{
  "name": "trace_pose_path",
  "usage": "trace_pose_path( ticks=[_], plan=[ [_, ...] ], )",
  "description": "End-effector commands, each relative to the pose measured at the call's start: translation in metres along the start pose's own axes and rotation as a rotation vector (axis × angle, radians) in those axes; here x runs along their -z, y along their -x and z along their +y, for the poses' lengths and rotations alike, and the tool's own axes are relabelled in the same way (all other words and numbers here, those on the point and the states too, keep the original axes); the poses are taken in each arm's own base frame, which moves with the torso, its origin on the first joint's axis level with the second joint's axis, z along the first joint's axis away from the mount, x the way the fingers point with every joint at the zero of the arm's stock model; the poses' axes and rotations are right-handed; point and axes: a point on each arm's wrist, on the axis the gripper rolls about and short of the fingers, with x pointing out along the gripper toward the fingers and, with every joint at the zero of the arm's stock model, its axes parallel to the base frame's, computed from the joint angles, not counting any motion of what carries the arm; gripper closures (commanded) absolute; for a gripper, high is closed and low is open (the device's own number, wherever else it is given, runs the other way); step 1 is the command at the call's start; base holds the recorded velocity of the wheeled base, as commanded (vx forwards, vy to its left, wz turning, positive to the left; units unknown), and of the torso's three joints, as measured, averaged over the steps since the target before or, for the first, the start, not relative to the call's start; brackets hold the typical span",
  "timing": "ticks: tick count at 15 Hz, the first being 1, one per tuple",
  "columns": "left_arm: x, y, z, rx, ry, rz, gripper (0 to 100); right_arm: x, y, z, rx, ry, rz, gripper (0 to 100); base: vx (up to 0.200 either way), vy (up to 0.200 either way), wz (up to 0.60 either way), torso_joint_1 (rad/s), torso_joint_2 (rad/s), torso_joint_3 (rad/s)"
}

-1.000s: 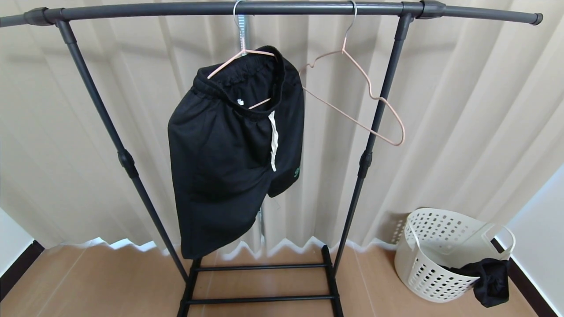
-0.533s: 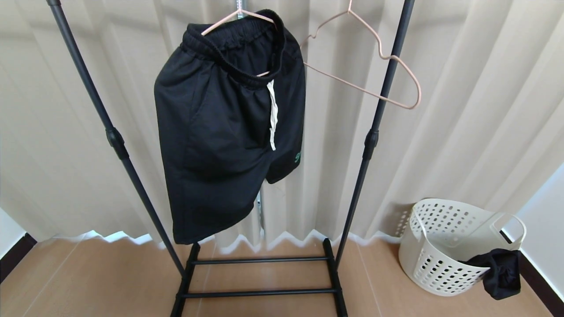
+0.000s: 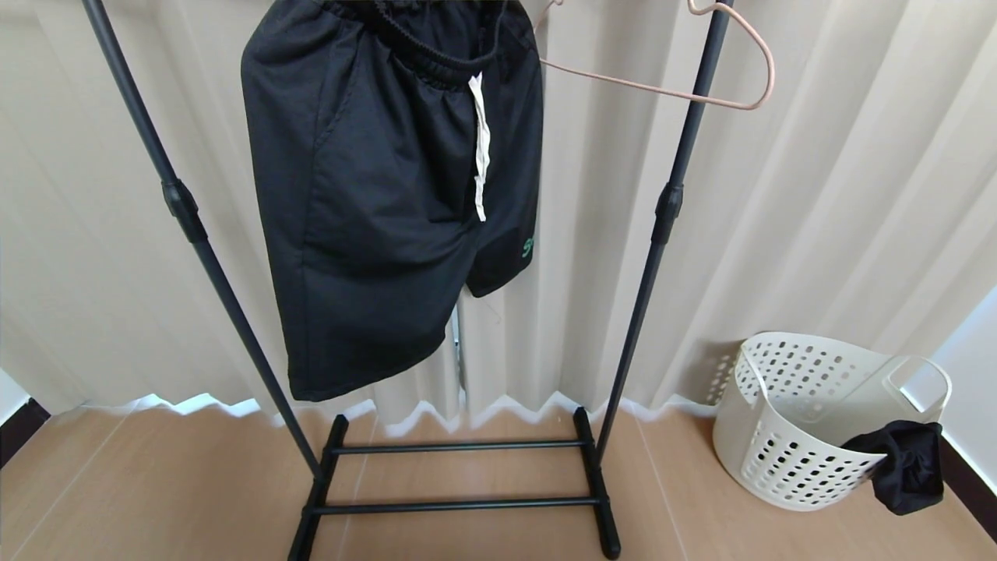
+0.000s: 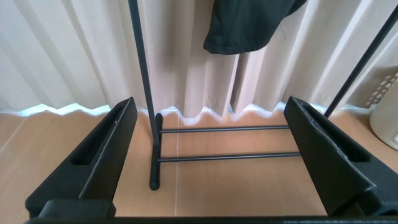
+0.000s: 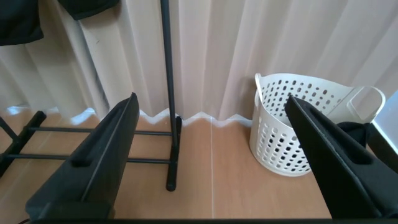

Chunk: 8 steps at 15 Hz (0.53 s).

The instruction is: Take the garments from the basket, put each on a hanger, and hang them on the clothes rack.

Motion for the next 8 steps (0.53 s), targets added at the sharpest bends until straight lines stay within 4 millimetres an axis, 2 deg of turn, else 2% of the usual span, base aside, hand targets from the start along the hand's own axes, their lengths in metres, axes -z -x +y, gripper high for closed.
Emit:
trace_pose_path(
  ticks=[1,3,8],
  plan=[
    [-0.0001,-0.0001,0.0000,0.000,0.000,0.001,0,-0.0001,-0.0002,0.0000,-0.001,0.000,0.002,0,0.000,0.000,0.00,-0.017,0.11,0.090],
    [-0.0001,-0.0001,0.0000,0.000,0.000,0.001,0,-0.0001,-0.0002,0.0000,-0.001,0.000,0.002,0,0.000,0.000,0.00,-0.001,0.03,0.028],
    [-0.0001,-0.0001,0.0000,0.000,0.000,0.001,0,-0.0001,-0.0002,0.0000,-0.001,0.000,0.002,0,0.000,0.000,-0.60,0.003,0.01,0.010]
  ],
)
